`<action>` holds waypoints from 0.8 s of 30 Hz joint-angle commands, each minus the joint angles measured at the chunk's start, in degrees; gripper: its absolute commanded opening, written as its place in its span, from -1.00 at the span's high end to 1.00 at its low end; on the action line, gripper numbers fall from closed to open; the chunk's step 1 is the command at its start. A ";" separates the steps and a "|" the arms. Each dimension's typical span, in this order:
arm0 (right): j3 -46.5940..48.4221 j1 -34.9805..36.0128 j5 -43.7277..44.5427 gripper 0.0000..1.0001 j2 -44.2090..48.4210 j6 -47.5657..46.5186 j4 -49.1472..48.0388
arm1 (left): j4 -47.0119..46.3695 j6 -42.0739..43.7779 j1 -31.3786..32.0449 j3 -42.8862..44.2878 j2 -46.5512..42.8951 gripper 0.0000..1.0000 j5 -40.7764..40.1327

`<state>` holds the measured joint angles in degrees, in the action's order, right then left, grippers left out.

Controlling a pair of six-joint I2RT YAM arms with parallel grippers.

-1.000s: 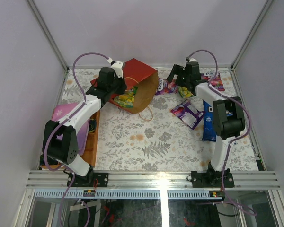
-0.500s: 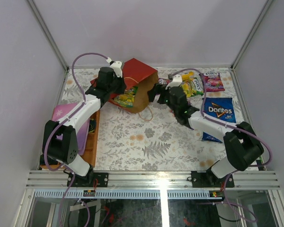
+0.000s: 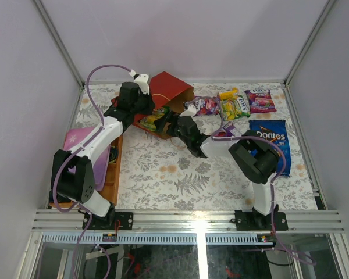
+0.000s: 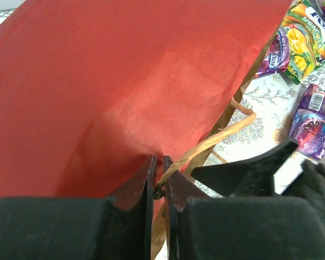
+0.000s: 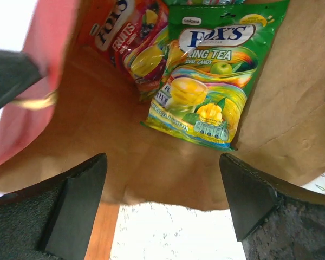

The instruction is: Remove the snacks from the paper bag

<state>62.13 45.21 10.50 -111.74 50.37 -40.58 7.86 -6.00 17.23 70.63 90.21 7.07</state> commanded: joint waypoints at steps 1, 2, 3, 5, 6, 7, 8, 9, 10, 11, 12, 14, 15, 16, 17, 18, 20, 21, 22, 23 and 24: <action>6.65 -1.06 4.81 -0.81 -3.95 11.16 -1.43 | -1.05 0.31 -0.54 -0.13 -1.80 0.84 -0.38; 7.40 -1.40 5.13 -0.81 -5.07 12.88 -0.46 | -0.93 0.41 -0.55 -0.10 -1.71 0.84 -0.52; 7.95 -1.74 5.21 -0.81 -6.17 14.31 -0.09 | -0.84 0.58 -0.49 -0.14 -1.64 0.84 -0.64; 8.73 -2.44 5.24 -0.78 -7.82 16.06 0.45 | -0.79 0.79 -0.62 -0.18 -1.49 0.84 -0.76; 9.18 -2.63 5.44 -0.78 -8.47 16.23 0.94 | -0.90 0.81 -0.73 -0.27 -1.44 0.84 -0.77; 9.85 -2.75 6.04 -0.78 -9.08 16.01 1.73 | -1.02 0.97 -0.76 -0.36 -1.40 0.84 -0.79; 10.33 -2.76 6.76 -0.78 -9.32 15.74 2.78 | -1.14 0.99 -0.78 -0.42 -1.36 0.84 -0.77; 10.73 -2.84 7.31 -0.77 -9.67 15.12 3.54 | -1.29 0.99 -0.87 -0.55 -1.25 0.84 -0.68; 11.18 -2.91 7.58 -0.76 -10.02 14.68 4.05 | -1.46 0.99 -0.96 -0.58 -1.27 0.84 -0.58; 11.51 -3.00 7.64 -0.76 -10.52 14.51 4.36 | -1.54 0.99 -1.05 -0.58 -1.18 0.84 -0.36; 12.04 -3.11 7.43 -0.74 -10.94 14.34 4.83 | -1.65 0.99 -1.10 -0.55 -1.09 0.84 -0.20; 13.16 -3.11 7.07 -0.68 -11.90 14.21 6.22 | -1.67 0.98 -1.15 -0.53 -0.80 0.84 0.10; 13.87 -3.16 7.01 -0.66 -12.44 14.23 7.22 | -1.68 0.97 -1.23 -0.57 -0.65 0.85 0.23; 14.62 -3.16 6.81 -0.63 -13.02 14.30 8.16 | -1.77 0.99 -1.28 -0.50 -0.63 0.85 0.36; 15.26 -3.14 6.60 -0.61 -13.56 14.50 8.82 | -1.78 0.99 -1.32 -0.57 -0.56 0.85 0.48; 15.86 -3.13 6.42 -0.59 -14.11 14.64 9.37 | -1.79 1.06 -1.33 -0.58 -0.49 0.85 0.53; 17.19 -3.11 5.98 -0.53 -15.10 14.76 10.31 | -1.87 1.15 -1.41 -0.57 -0.37 0.85 0.60; 17.64 -3.11 5.71 -0.51 -15.61 14.87 10.61 | -1.88 1.12 -1.49 -0.58 -0.37 0.85 0.60; 18.14 -3.11 5.31 -0.48 -16.02 14.85 10.85 | -1.86 1.16 -1.48 -0.57 -0.37 0.85 0.72; 18.56 -3.12 5.10 -0.46 -16.37 14.83 11.13 | -1.85 1.12 -1.54 -0.61 -0.37 0.85 0.68; 18.94 -3.11 4.67 -0.44 -16.78 14.95 11.55 | -1.95 1.16 -1.62 -0.66 -0.31 0.85 0.81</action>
<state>77.67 42.26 15.38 -127.39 64.53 -30.50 7.81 -5.91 16.40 70.57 89.82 7.55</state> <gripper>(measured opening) 0.739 0.077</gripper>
